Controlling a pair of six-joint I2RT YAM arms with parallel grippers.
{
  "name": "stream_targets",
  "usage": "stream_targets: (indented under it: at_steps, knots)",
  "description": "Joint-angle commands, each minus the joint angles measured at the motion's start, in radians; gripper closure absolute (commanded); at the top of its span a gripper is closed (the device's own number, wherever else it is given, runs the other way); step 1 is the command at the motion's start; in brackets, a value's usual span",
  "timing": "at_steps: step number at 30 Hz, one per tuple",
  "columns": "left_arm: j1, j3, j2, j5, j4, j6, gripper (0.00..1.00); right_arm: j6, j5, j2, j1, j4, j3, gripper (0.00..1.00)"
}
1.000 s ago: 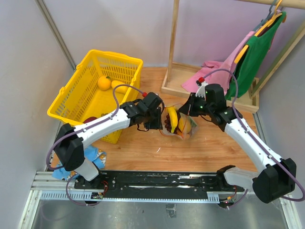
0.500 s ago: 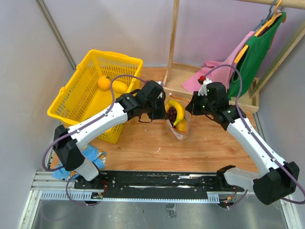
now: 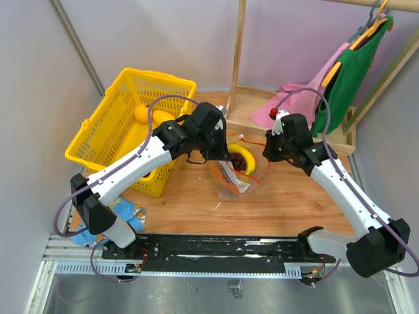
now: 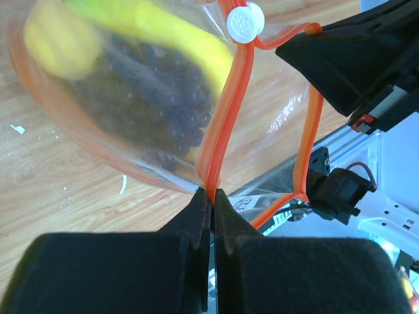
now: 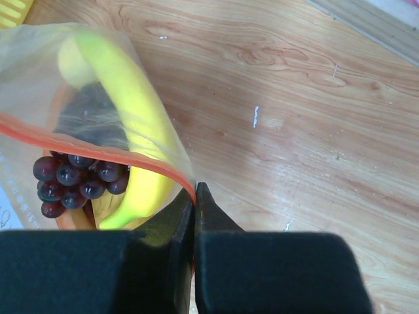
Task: Place the food in the zip-top bag and seal the zipper
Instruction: Adjust the zipper food storage bag at the center of the board.
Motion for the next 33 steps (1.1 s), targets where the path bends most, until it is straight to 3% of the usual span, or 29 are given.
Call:
stream_targets:
  at_steps: [1,5,16,24,28,33]
  knots:
    - [-0.001,-0.022,-0.016,0.002,-0.02,0.03,1.0,-0.026,-0.026,-0.001,-0.016,-0.029,0.05,0.99]
    - [-0.001,-0.089,0.011,0.02,-0.016,0.009,1.0,-0.023,-0.073,-0.013,-0.016,-0.019,0.069,0.98]
    - [-0.001,-0.063,-0.03,-0.032,-0.05,0.007,0.99,-0.023,0.064,-0.073,-0.016,-0.016,0.002,0.99]
    - [-0.007,-0.064,-0.044,-0.058,-0.06,0.007,0.92,0.005,0.056,-0.09,-0.016,0.002,-0.02,0.99]
    - [-0.009,-0.052,-0.04,-0.053,-0.06,0.013,0.83,0.018,0.039,-0.09,-0.016,0.009,-0.028,0.99]
    - [-0.007,-0.019,-0.048,-0.085,-0.067,0.027,0.63,0.022,0.035,-0.094,-0.016,0.017,-0.029,0.99]
